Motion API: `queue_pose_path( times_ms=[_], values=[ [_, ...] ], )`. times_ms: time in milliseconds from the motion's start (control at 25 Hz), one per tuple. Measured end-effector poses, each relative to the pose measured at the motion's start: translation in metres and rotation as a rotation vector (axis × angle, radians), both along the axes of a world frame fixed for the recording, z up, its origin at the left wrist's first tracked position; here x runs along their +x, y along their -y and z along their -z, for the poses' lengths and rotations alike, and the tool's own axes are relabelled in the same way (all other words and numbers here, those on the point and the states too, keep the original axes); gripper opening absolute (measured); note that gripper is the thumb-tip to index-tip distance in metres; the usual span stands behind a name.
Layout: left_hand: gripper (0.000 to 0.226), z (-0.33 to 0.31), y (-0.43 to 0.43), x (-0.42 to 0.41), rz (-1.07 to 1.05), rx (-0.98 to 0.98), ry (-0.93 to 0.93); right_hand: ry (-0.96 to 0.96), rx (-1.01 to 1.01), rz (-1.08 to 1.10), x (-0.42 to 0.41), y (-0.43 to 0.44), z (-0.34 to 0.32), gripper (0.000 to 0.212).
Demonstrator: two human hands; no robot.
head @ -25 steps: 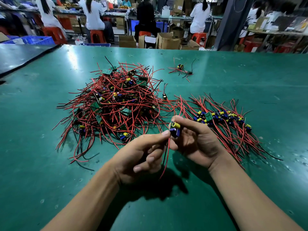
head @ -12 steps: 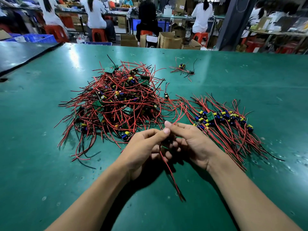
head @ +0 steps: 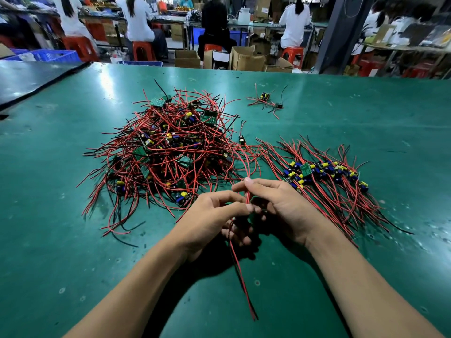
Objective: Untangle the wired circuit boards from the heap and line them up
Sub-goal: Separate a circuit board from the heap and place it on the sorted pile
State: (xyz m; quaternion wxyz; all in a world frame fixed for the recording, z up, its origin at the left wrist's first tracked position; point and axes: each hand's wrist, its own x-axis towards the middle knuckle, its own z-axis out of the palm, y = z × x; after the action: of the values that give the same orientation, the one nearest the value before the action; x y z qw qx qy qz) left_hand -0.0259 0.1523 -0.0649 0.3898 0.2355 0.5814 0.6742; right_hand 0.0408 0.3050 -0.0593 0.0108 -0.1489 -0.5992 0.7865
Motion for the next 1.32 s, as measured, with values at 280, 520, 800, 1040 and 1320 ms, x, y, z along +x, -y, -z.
queue_pose_path(
  times_ms=[280, 520, 800, 1040, 1320],
  values=[
    [0.018, -0.001, -0.002, 0.002, -0.037, 0.024, 0.08, -0.015, 0.004, 0.033, -0.002, 0.001, 0.002, 0.028],
    [0.019, 0.001, -0.004, 0.004, -0.181, 0.035, 0.017, -0.013, 0.064, -0.069, 0.002, -0.002, 0.004, 0.028],
    [0.012, -0.002, -0.003, 0.004, -0.142, -0.037, -0.034, -0.023, 0.124, 0.11, -0.002, 0.003, 0.009, 0.02],
    [0.015, -0.006, 0.0, 0.003, -0.085, -0.06, -0.058, -0.032, 0.14, 0.33, -0.007, -0.004, 0.014, 0.016],
    [0.022, -0.007, 0.002, 0.003, 0.011, -0.111, -0.125, -0.191, 0.139, 0.649, -0.014, -0.014, 0.014, 0.013]
  ],
)
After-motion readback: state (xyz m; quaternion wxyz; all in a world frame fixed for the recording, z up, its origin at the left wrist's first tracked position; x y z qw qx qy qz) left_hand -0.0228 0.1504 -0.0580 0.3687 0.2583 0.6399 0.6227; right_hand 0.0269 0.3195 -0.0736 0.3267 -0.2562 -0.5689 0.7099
